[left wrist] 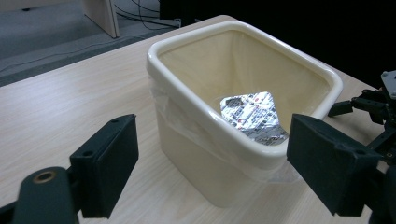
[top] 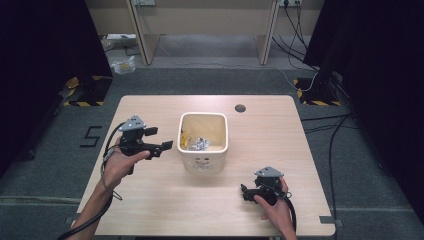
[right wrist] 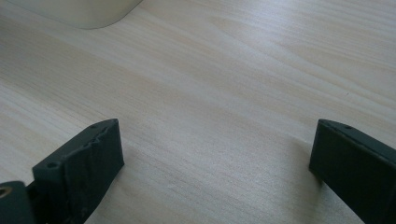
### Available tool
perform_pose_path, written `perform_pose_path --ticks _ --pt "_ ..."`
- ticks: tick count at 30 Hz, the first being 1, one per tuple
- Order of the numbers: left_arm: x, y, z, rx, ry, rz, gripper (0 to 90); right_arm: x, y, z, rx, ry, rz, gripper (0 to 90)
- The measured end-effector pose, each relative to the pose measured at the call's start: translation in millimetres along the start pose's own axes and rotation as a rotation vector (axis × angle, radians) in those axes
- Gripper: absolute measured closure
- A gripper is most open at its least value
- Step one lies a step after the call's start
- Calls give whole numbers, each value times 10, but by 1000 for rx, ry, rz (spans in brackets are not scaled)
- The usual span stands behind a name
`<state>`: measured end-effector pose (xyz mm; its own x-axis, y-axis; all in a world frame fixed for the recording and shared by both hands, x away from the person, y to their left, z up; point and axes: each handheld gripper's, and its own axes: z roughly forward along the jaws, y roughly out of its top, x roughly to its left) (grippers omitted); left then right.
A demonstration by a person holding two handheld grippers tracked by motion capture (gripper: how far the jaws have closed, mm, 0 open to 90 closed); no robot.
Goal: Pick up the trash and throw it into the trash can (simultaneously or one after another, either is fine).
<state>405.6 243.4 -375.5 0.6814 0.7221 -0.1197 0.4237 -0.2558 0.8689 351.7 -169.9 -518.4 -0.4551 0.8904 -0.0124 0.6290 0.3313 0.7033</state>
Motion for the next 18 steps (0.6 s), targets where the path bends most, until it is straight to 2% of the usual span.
perform_pose_path --ticks 8,18 --pt "15 -147 -69 -4 12 -8 161 0 0 0 0 0 0 29" --pt "-12 -315 -101 -21 0 -9 161 0 0 0 0 0 0 30"
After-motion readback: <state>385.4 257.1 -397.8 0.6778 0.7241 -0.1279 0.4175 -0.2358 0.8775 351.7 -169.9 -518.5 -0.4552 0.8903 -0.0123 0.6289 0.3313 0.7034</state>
